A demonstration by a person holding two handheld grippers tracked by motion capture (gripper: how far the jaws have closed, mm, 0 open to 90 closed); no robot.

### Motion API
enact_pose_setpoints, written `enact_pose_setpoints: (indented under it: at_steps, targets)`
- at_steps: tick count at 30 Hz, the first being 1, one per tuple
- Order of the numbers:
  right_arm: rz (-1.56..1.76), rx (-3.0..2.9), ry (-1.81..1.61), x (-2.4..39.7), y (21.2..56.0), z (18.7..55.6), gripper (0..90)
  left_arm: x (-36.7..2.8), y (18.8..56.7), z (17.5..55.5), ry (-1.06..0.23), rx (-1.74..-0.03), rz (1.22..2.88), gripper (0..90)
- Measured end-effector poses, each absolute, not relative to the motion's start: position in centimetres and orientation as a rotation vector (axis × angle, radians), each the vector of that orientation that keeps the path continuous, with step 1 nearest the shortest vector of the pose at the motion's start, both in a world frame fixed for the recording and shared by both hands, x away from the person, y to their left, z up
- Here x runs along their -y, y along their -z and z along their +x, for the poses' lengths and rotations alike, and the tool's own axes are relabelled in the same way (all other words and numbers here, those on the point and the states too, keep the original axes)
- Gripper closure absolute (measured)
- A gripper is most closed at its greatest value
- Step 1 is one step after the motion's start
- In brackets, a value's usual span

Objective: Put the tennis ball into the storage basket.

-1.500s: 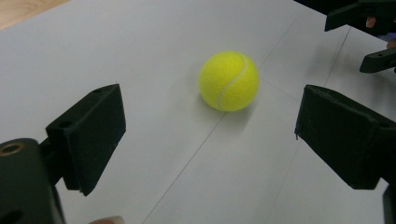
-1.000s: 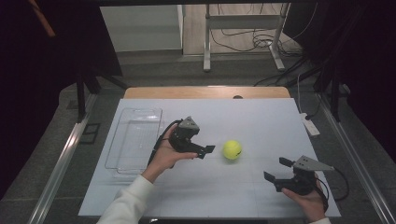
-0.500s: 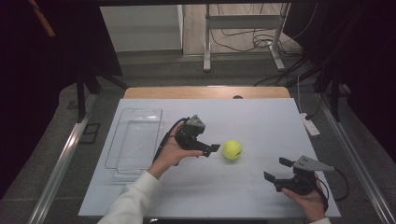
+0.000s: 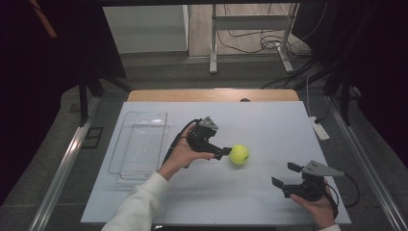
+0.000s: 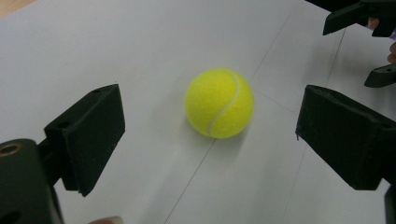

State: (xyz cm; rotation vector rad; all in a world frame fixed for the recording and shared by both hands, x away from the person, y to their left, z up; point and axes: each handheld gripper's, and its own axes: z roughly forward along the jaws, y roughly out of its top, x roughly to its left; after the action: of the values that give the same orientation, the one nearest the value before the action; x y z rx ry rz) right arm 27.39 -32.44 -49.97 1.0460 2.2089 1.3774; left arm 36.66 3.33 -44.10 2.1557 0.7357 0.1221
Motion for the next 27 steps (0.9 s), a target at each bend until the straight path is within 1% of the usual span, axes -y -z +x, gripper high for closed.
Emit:
enact_pose_setpoints:
  at_steps: [17,27]
  targets:
    - [1.048,-2.211,-1.375,32.4,50.0,27.4,10.7,-2.1,44.5,38.0,-0.090,-0.754,2.191,5.9]
    - [1.045,-2.214,-1.374,32.4,50.0,27.5,10.7,-1.5,44.7,38.6,-0.068,-0.744,2.211,5.6]
